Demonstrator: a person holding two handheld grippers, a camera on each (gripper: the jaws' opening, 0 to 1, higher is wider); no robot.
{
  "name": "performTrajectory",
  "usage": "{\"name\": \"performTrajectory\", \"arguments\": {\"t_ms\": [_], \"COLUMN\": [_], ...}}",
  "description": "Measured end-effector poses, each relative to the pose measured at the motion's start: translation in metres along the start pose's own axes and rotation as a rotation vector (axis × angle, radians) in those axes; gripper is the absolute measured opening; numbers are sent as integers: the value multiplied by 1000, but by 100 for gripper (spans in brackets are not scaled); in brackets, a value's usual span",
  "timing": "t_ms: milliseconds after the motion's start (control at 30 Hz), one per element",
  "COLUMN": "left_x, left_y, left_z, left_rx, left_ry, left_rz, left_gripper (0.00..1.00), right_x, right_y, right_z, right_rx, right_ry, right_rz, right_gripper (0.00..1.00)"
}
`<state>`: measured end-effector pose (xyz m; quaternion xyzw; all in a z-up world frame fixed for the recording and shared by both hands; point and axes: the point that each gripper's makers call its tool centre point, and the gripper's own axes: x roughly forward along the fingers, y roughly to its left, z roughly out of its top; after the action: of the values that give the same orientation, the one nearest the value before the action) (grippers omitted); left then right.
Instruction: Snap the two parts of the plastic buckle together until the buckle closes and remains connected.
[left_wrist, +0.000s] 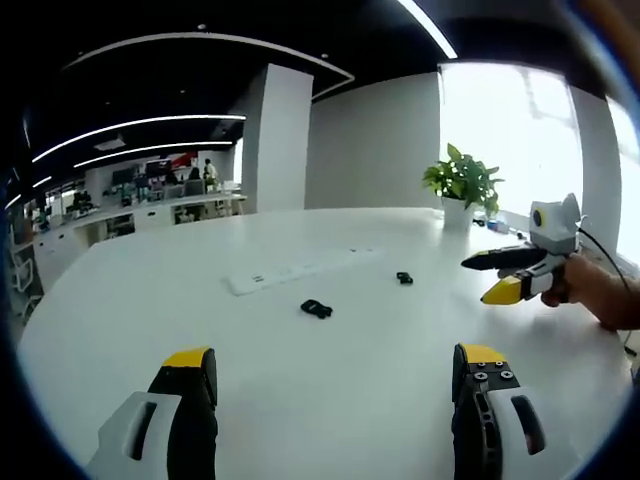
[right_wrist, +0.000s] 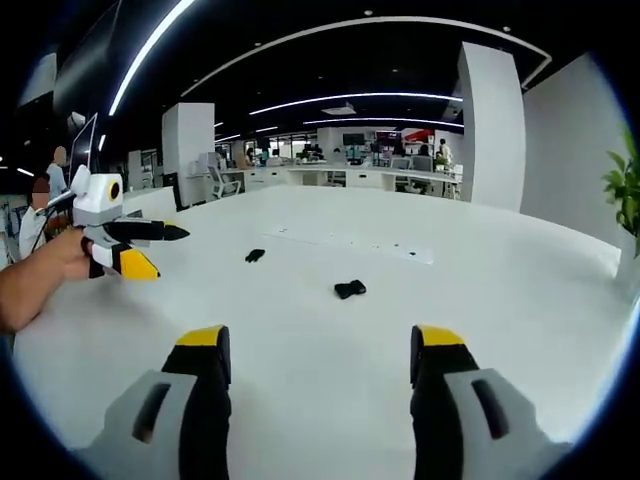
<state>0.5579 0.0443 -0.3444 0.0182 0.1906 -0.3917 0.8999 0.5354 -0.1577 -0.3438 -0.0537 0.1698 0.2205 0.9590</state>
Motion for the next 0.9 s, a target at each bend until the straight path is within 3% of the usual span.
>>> {"name": "performTrajectory", "arguments": {"t_ms": [733,900], "left_x": [4,18], "left_y": [-13,3], "left_z": [-3,1], "left_rx": [7,4], "left_ry": [6,8], "left_rz": [6,4], "left_gripper": [99,99], "right_x": [16,19], "right_y": [-12,-14], "right_z": [4,5], "right_rx": [21,23], "right_ry": [-1,1], "right_rz": [-24,-29], "right_gripper": [72,71]}}
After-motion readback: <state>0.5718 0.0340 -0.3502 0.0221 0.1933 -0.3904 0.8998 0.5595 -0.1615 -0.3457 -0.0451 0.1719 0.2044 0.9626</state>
